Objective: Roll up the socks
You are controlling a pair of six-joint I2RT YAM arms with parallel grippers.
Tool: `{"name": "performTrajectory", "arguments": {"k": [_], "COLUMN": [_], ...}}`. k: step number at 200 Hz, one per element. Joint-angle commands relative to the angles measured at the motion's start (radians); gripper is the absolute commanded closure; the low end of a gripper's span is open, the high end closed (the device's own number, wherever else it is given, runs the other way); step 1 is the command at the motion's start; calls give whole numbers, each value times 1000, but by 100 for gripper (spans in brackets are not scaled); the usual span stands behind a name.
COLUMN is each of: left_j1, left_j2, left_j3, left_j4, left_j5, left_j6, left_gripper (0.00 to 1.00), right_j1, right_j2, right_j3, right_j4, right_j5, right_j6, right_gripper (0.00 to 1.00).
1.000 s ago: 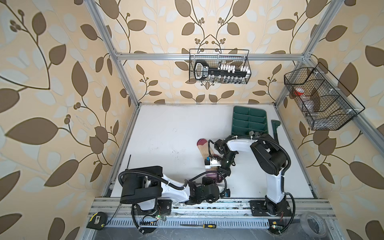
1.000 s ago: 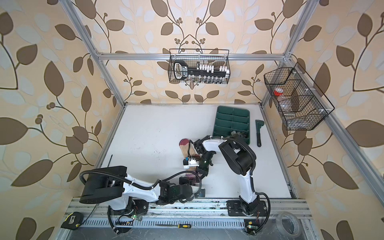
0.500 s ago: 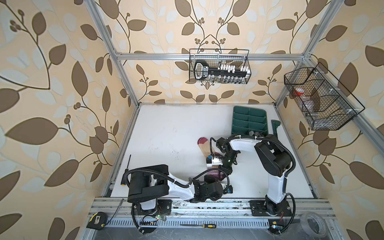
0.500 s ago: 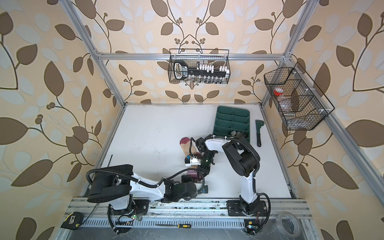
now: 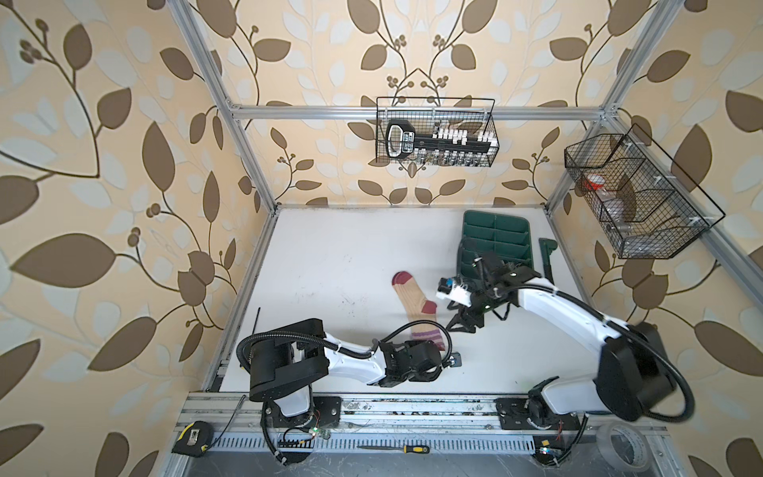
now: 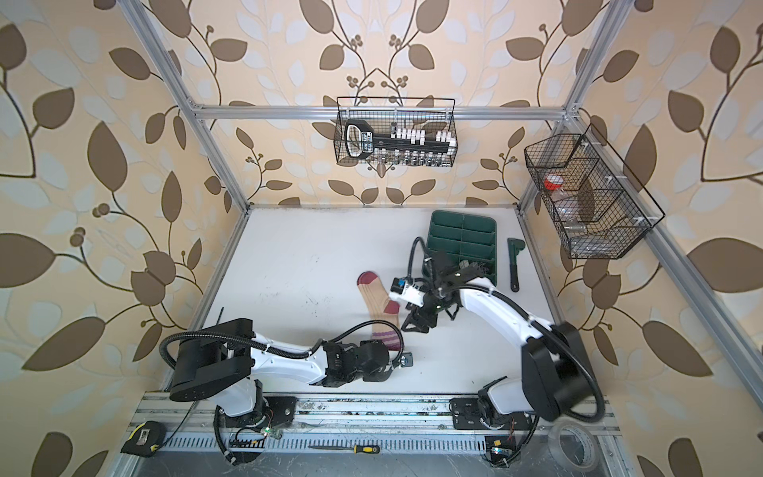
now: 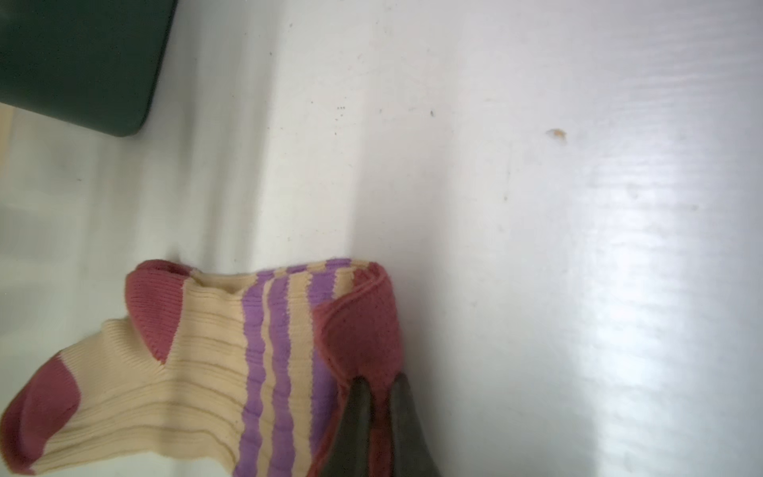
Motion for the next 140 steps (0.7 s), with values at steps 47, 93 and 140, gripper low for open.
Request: {"name": "performTrajectory", "arguments": {"k": [47,93,140], "left_j1": [249,361,423], "left_j2": [15,120,193], "left_j3": [131,173,116], "left_j4": [-374,-404,-182], "left_j5": [717,1008,1150], "left_j6": [-80,-202,-407], "left_gripper": [95,92,90], "right_j1": [-224,-165,288], "right_j2": [-631,-823,-859], "right_j3": [-242,-266,-331], "right_j4": [503,293,38], "right_j5": [221,18,414], "right_j6": [227,-73,-341], "right_gripper": [28,36,35]}}
